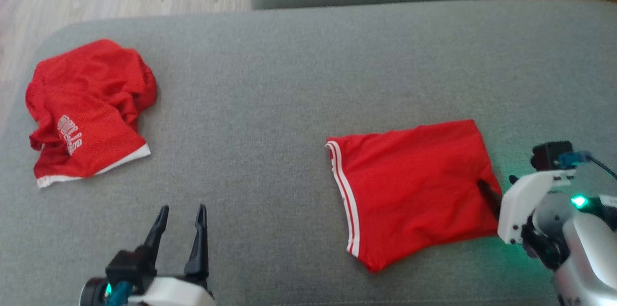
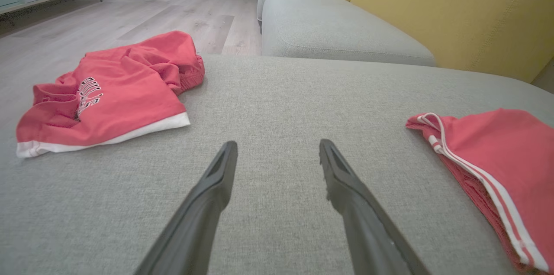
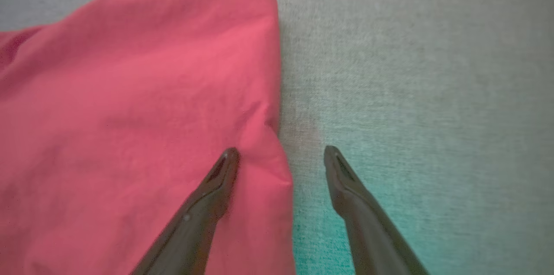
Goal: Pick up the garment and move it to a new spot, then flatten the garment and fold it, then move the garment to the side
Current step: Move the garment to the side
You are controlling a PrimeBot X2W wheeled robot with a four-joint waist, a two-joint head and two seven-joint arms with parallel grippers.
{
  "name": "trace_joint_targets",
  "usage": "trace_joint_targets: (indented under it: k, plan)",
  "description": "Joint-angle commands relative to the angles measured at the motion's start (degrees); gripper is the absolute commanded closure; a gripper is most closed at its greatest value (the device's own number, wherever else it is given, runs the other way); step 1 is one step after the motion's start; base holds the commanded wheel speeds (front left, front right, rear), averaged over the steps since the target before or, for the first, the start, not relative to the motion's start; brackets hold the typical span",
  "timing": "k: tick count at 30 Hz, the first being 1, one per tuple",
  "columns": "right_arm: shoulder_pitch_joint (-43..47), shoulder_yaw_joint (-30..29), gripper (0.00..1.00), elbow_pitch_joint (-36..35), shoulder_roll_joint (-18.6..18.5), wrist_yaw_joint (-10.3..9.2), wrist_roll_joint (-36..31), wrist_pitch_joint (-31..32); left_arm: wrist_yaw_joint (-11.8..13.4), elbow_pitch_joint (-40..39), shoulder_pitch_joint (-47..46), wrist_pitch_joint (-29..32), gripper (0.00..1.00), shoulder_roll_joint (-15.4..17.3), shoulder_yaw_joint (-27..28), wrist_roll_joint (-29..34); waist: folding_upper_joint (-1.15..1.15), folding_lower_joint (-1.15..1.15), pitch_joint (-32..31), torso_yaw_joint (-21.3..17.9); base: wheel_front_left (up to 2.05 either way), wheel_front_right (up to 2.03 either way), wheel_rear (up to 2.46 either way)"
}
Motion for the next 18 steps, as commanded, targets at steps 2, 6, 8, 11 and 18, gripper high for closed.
trace_joint_targets:
  k: [2, 6, 8, 11, 18]
  plan:
    - [-4.12, 1.43, 0.00, 0.18, 0.94, -0.04, 1.82, 2.06, -0.28, -1.40, -3.94, -0.70, 0.00, -0.19, 1.17, 0.60, 0.00, 0.00, 1.85, 0.81, 0.00, 0.00, 0.00]
    - [-6.72, 0.19, 1.00, 1.77, 2.12, -0.04, 6.52, 2.18, -0.36, -1.41, -6.01, -0.70, 0.00, -0.19, 1.11, 0.78, 0.00, 0.00, 3.37, 0.91, 0.00, 0.00, 0.00]
    - [-7.67, 0.87, 1.00, 1.70, 2.23, -0.04, 8.77, 2.14, -0.28, -1.55, -6.68, -0.70, 0.00, -0.19, 1.22, 0.78, 0.00, 0.00, 3.92, 0.55, 0.00, 0.00, 0.00]
    - [-8.82, 1.53, 1.00, 1.09, 1.99, -0.04, 11.69, 1.26, -0.22, -1.70, -7.07, -0.70, 0.00, -0.19, 1.20, 0.66, 0.00, 0.00, 4.31, -0.59, 0.00, 0.00, 0.00]
    - [-12.43, 1.22, 1.00, 0.63, -0.63, -0.04, 12.26, -3.75, -0.29, -2.18, -7.61, -0.70, 0.00, -0.19, 0.75, 0.60, 0.00, 0.00, 5.90, -4.73, 0.00, 0.00, 0.00]
